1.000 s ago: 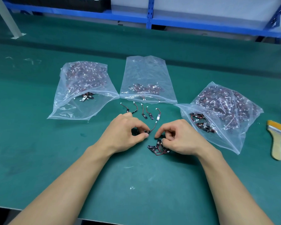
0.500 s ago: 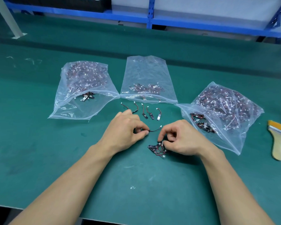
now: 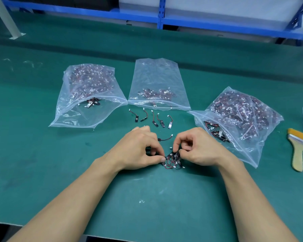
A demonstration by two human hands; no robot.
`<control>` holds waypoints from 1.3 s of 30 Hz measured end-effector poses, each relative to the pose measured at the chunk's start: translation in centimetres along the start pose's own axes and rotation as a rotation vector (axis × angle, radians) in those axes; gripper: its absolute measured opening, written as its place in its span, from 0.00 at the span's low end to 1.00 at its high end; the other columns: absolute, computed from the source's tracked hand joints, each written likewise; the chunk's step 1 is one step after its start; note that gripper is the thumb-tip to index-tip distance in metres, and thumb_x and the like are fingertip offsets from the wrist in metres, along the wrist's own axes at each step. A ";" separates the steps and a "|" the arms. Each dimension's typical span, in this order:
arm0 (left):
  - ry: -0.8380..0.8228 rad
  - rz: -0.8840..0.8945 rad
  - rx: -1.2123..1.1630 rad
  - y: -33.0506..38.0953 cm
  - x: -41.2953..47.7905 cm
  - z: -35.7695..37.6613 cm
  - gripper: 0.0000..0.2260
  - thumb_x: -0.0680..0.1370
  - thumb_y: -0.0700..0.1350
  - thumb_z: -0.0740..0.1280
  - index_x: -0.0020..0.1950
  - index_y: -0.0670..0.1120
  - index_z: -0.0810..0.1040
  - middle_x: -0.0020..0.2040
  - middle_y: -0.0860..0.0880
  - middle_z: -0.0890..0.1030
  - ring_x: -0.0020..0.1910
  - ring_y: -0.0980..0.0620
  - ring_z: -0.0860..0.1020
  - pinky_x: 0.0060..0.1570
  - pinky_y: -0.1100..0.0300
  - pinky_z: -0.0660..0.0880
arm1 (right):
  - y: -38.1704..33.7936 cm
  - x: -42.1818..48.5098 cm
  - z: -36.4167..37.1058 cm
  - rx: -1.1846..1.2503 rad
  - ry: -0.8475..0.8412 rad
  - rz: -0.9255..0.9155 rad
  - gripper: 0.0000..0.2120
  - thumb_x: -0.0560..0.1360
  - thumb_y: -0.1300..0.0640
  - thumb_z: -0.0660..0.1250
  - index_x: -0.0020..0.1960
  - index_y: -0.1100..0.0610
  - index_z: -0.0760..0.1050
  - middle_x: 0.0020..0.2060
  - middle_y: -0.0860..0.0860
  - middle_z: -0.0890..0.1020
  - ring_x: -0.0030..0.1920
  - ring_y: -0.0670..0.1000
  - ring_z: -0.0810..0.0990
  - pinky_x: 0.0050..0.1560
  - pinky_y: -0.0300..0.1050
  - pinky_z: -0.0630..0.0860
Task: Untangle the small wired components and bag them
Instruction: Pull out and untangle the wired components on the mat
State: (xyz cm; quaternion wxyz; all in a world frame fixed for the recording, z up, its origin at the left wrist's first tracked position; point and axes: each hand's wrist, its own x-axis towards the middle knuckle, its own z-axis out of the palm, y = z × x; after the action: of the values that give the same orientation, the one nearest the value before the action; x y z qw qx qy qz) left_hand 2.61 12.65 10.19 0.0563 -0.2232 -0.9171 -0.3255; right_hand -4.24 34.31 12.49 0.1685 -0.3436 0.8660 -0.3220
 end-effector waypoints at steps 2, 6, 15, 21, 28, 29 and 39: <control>-0.010 0.010 -0.012 0.0 -0.1 -0.2 0.04 0.72 0.56 0.74 0.41 0.57 0.86 0.32 0.59 0.73 0.39 0.57 0.69 0.45 0.49 0.72 | -0.1 -0.1 -0.1 0.008 -0.003 -0.001 0.10 0.63 0.62 0.63 0.38 0.51 0.81 0.22 0.46 0.64 0.26 0.46 0.61 0.29 0.34 0.62; -0.025 0.026 -0.028 0.0 -0.2 -0.4 0.02 0.72 0.53 0.75 0.41 0.56 0.86 0.32 0.60 0.73 0.39 0.57 0.69 0.46 0.52 0.71 | -0.5 -0.1 0.0 0.044 0.002 -0.021 0.12 0.64 0.60 0.64 0.41 0.49 0.83 0.22 0.45 0.64 0.27 0.46 0.61 0.31 0.35 0.63; -0.029 0.040 -0.037 -0.2 -0.3 -0.4 0.02 0.72 0.52 0.75 0.42 0.56 0.87 0.32 0.60 0.73 0.38 0.56 0.70 0.43 0.55 0.71 | -1.0 -0.1 0.5 -0.070 -0.114 -0.061 0.06 0.70 0.55 0.73 0.45 0.45 0.85 0.22 0.49 0.64 0.28 0.48 0.60 0.31 0.41 0.62; -0.032 0.032 -0.032 -0.4 -0.4 -0.3 0.02 0.72 0.52 0.75 0.42 0.57 0.87 0.32 0.59 0.74 0.39 0.56 0.70 0.42 0.55 0.72 | -1.1 -0.1 0.6 -0.080 -0.152 -0.036 0.06 0.69 0.59 0.72 0.40 0.48 0.82 0.22 0.47 0.63 0.27 0.48 0.61 0.32 0.44 0.63; -0.032 0.030 -0.035 -0.3 -0.4 -0.2 0.02 0.72 0.53 0.75 0.42 0.57 0.87 0.32 0.58 0.75 0.39 0.55 0.71 0.42 0.55 0.72 | -0.9 -0.2 0.1 0.059 -0.087 -0.075 0.09 0.71 0.64 0.75 0.38 0.50 0.81 0.38 0.45 0.75 0.31 0.44 0.69 0.35 0.33 0.66; -0.028 0.033 -0.041 -0.3 -0.4 -0.2 0.02 0.72 0.52 0.75 0.41 0.56 0.87 0.32 0.58 0.76 0.38 0.55 0.70 0.42 0.54 0.72 | -0.8 -0.2 0.1 0.098 -0.061 -0.075 0.10 0.71 0.64 0.75 0.39 0.50 0.81 0.40 0.45 0.76 0.30 0.44 0.68 0.34 0.32 0.65; 0.173 -0.042 0.122 -0.8 -0.3 -0.4 0.08 0.74 0.54 0.72 0.51 0.55 0.86 0.47 0.60 0.80 0.47 0.54 0.69 0.52 0.55 0.70 | 0.5 0.8 0.2 0.433 0.255 0.038 0.09 0.78 0.64 0.69 0.50 0.51 0.81 0.38 0.42 0.77 0.31 0.50 0.65 0.33 0.38 0.62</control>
State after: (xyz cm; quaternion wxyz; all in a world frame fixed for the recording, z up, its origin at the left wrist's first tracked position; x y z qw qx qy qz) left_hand 2.47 11.74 9.97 0.1421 -0.1711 -0.9314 -0.2883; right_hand -4.95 33.92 11.93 0.1334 -0.2397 0.7974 -0.5375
